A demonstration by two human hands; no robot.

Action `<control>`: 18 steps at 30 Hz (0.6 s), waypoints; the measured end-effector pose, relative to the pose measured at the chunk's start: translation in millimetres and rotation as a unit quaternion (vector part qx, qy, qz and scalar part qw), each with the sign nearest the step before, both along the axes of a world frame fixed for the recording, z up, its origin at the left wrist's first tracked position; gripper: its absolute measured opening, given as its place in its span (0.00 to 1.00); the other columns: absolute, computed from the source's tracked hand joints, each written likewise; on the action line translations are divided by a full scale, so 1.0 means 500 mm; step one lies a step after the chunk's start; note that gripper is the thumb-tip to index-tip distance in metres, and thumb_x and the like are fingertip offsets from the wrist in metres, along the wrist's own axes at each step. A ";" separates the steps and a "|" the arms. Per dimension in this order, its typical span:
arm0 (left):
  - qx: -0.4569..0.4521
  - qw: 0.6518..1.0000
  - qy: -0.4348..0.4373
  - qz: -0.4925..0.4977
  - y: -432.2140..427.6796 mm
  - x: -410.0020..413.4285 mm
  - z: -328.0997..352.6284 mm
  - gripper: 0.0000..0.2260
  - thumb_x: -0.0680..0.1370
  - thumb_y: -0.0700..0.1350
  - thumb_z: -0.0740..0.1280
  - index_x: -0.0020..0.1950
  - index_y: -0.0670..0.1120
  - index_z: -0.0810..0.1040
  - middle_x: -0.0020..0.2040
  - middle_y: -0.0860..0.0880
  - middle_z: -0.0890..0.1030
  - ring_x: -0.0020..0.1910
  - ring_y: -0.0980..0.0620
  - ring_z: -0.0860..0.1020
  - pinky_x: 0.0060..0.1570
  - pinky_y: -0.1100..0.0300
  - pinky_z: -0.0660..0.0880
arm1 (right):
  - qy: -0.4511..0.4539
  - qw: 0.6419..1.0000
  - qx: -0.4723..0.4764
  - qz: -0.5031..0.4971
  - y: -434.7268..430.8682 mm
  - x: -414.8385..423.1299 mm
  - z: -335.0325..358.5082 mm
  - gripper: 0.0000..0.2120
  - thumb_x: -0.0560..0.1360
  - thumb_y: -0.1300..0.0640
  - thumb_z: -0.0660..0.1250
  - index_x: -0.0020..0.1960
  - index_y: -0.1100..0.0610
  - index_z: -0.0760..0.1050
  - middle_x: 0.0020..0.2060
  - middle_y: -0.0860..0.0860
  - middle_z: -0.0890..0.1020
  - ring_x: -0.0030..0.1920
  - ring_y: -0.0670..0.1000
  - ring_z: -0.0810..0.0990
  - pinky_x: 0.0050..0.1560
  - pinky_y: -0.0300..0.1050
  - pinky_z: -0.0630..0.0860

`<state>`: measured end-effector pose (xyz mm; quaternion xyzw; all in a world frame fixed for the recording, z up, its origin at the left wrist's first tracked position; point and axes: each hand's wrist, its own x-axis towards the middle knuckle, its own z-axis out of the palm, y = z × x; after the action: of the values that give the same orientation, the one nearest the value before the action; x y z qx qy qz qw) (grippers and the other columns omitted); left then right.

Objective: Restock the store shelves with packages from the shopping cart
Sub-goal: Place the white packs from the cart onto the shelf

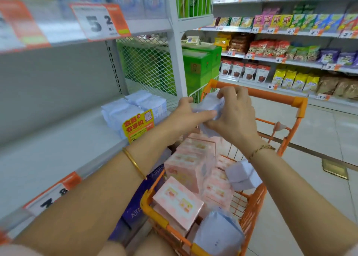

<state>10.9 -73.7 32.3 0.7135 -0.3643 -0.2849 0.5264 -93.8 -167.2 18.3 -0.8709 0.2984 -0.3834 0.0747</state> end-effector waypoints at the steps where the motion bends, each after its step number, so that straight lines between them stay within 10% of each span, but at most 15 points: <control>1: -0.002 0.999 -0.022 0.024 0.012 0.023 0.003 0.43 0.67 0.52 0.75 0.74 0.46 0.54 0.66 0.46 0.69 0.57 0.50 0.76 0.55 0.54 0.77 | -0.014 1.000 -0.007 0.021 0.015 0.028 0.008 0.30 0.61 0.45 0.74 0.57 0.56 0.69 0.55 0.57 0.70 0.51 0.60 0.73 0.43 0.55 0.74; 10: -0.021 0.963 -0.128 0.236 0.158 0.301 0.045 0.26 0.64 0.46 0.74 0.59 0.41 0.73 0.49 0.46 0.76 0.47 0.48 0.77 0.49 0.52 0.77 | 0.013 0.962 -0.005 0.271 0.121 0.311 0.052 0.39 0.64 0.50 0.74 0.70 0.60 0.63 0.63 0.59 0.69 0.62 0.60 0.68 0.62 0.52 0.68; 18: 0.090 0.907 -0.234 0.338 0.175 0.588 0.020 0.37 0.66 0.45 0.75 0.72 0.46 0.62 0.69 0.43 0.68 0.66 0.41 0.68 0.65 0.51 0.67 | 0.194 0.957 0.025 0.213 0.100 0.464 -0.020 0.24 0.78 0.58 0.61 0.72 0.58 0.60 0.65 0.60 0.67 0.64 0.63 0.66 0.61 0.58 0.67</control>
<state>304.9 13.8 42.1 0.8846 -0.1867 0.0541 0.4240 138.2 -117.1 8.4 -0.9698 0.1242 -0.1745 0.1170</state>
